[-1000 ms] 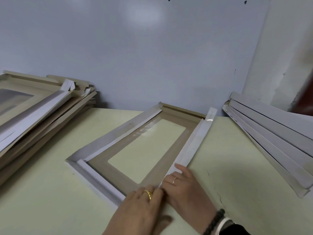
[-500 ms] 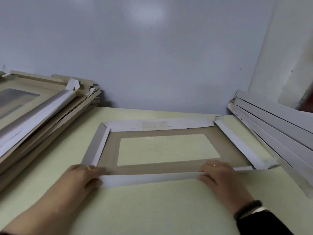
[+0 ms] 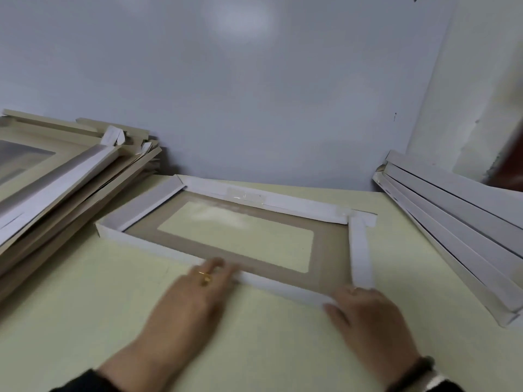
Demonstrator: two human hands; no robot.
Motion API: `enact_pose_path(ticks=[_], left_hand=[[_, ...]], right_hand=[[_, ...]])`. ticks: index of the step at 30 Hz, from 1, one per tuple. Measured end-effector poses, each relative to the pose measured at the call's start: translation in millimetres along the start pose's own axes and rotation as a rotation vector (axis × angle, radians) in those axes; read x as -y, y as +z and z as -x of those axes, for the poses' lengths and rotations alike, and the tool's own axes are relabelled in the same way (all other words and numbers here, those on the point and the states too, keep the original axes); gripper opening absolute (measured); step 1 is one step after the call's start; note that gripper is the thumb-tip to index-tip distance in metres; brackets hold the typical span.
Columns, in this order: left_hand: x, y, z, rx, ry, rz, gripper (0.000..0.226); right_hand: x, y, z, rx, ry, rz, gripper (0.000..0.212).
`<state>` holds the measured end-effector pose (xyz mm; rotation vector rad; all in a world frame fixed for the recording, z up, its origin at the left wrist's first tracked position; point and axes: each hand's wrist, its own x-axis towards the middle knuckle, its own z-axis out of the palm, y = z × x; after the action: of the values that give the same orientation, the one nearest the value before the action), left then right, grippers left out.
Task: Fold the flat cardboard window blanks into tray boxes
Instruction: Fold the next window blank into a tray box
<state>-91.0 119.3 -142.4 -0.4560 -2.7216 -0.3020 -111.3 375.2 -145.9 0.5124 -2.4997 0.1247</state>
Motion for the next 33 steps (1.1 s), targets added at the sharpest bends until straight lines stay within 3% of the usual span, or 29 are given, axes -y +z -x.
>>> enact_pose_path(ticks=[2, 4, 6, 8, 11, 13, 15, 17, 20, 21, 23, 24, 26, 28, 30, 33], left_hand=[[-30.2, 13.7, -4.2, 0.016, 0.129, 0.106, 0.068], [-49.5, 21.9, -6.2, 0.024, 0.239, 0.145, 0.042], [-53.8, 23.9, -5.6, 0.055, 0.249, 0.153, 0.018], [-46.0, 25.7, -4.0, 0.082, 0.219, 0.175, 0.008], [-32.7, 23.1, -4.6, 0.073, 0.172, 0.14, 0.021], [-25.3, 18.2, -6.7, 0.062, 0.147, 0.123, 0.017], [-14.8, 14.9, -9.1, 0.111, 0.114, 0.122, 0.024], [-1.6, 15.8, -14.2, 0.114, -0.015, 0.263, 0.032], [15.3, 8.3, -26.7, 0.208, -0.53, 0.934, 0.019], [21.2, 5.4, -31.4, 0.242, -0.619, 1.085, 0.02], [30.4, -3.4, -39.3, 0.289, -0.657, 1.162, 0.033], [34.7, -6.3, -41.7, 0.289, -0.641, 1.077, 0.035], [42.2, -6.6, -46.7, 0.298, -0.465, 0.573, 0.035], [39.8, -5.6, -52.5, 0.18, -0.292, 0.152, 0.037], [23.9, -4.0, -46.2, 0.063, -0.026, 0.068, 0.034], [-16.8, -10.0, -31.0, 0.122, 0.166, 0.095, 0.048]], right_hand=[[29.5, 3.7, -0.7, 0.022, -0.074, 0.007, 0.044], [49.8, 6.9, -0.7, 0.031, -0.097, -0.038, 0.041], [55.1, 7.0, -0.5, 0.003, -0.142, -0.074, 0.032], [53.3, 5.5, 1.2, -0.045, -0.181, -0.137, 0.027], [49.0, -2.4, 0.3, -0.079, -0.224, -0.317, 0.06], [42.1, -5.1, -1.4, -0.091, -0.229, -0.4, 0.058], [30.5, -6.5, -5.3, -0.106, -0.214, -0.371, 0.04], [14.3, -5.6, -6.9, -0.039, -0.145, -0.31, 0.03], [-3.1, -1.3, -6.8, 0.189, -0.099, -0.262, 0.054], [-4.6, -1.2, -6.5, 0.248, -0.096, -0.265, 0.057], [-10.6, 4.7, -5.3, 0.341, -0.064, -0.304, 0.061], [-11.8, 6.0, -5.5, 0.364, -0.038, -0.31, 0.061], [-5.9, 2.9, -6.7, 0.345, -0.047, -0.298, 0.058], [2.1, 0.1, -8.0, 0.247, -0.089, -0.188, 0.05], [7.8, 2.5, -8.3, 0.109, -0.095, -0.113, 0.053], [15.7, 1.1, -12.0, 0.051, -0.11, -0.051, 0.056]])
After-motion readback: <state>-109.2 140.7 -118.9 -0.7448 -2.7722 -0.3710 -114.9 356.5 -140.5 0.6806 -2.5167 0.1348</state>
